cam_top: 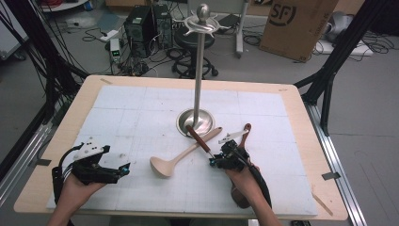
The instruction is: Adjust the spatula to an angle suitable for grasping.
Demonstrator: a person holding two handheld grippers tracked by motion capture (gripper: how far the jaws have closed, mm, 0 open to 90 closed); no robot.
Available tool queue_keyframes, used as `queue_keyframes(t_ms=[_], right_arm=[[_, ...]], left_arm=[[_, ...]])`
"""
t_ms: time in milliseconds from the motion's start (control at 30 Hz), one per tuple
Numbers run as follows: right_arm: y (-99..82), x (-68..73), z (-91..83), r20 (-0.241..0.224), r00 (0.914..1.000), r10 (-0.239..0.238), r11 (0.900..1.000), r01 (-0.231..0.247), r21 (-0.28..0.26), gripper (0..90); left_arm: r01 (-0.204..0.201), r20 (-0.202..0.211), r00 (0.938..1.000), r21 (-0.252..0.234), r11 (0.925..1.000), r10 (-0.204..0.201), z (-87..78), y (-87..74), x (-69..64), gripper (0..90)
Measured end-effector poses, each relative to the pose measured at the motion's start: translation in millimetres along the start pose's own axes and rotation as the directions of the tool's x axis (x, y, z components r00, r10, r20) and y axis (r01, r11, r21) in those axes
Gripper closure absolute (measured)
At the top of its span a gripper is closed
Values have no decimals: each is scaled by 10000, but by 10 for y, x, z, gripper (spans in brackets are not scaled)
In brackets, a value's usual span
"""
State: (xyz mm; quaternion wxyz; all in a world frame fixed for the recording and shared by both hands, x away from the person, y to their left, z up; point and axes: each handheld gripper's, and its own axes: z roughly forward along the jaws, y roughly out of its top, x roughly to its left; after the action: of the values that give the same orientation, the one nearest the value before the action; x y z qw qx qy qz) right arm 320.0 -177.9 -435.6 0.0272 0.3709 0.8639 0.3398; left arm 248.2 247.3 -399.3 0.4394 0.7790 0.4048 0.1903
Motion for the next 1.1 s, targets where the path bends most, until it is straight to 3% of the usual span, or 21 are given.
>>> queue_keyframes(t_ms=[400,767,1100], right_arm=[[-8,-72,-21,-460,9959,774,9969,-780,-125,832],[21,-82,-244,-902,9894,1142,9886,-1221,-882,835],[76,-100,-487,-1643,9759,1434,9621,-1764,-2082,834]], left_arm=[[44,12,10000,-11,10000,-44,-2,-5,11,16],[34,27,10000,-19,10000,-34,7,-1,9,16],[38,32,10000,-11,10000,-38,11,1,4,16]])
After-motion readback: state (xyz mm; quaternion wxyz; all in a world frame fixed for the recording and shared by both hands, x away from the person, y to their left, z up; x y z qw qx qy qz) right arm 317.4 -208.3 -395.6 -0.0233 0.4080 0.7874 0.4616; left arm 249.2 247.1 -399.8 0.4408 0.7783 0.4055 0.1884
